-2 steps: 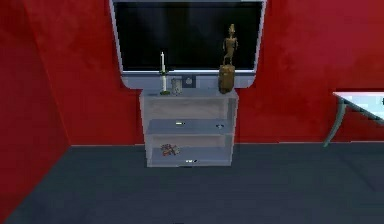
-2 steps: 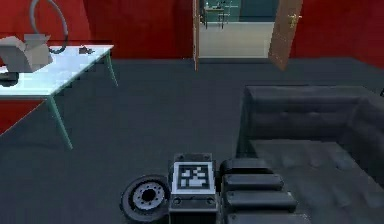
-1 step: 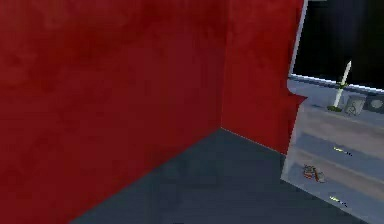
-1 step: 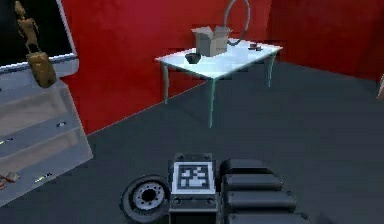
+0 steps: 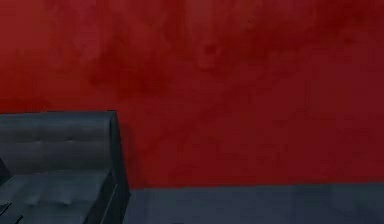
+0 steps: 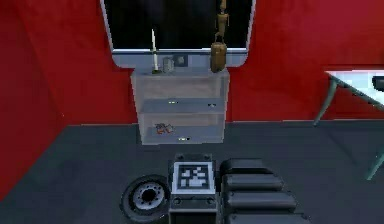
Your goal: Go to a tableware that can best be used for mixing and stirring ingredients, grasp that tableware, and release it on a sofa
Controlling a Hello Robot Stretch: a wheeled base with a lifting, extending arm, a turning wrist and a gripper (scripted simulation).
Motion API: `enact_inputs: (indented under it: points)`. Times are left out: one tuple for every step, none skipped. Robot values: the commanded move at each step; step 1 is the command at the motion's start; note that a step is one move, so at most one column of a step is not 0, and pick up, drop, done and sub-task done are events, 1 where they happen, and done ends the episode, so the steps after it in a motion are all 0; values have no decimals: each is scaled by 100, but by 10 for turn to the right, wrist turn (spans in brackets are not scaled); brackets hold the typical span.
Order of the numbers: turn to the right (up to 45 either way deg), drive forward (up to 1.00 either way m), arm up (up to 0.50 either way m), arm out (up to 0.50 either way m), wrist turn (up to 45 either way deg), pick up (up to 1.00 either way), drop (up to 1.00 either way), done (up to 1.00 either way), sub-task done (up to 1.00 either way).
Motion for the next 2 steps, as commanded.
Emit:
enact_inputs:
  points:
    - [-120, 0, 0, 0, 0, 0, 0, 0, 0]
    - [450, 0, 0, 0, 0, 0, 0, 0, 0]
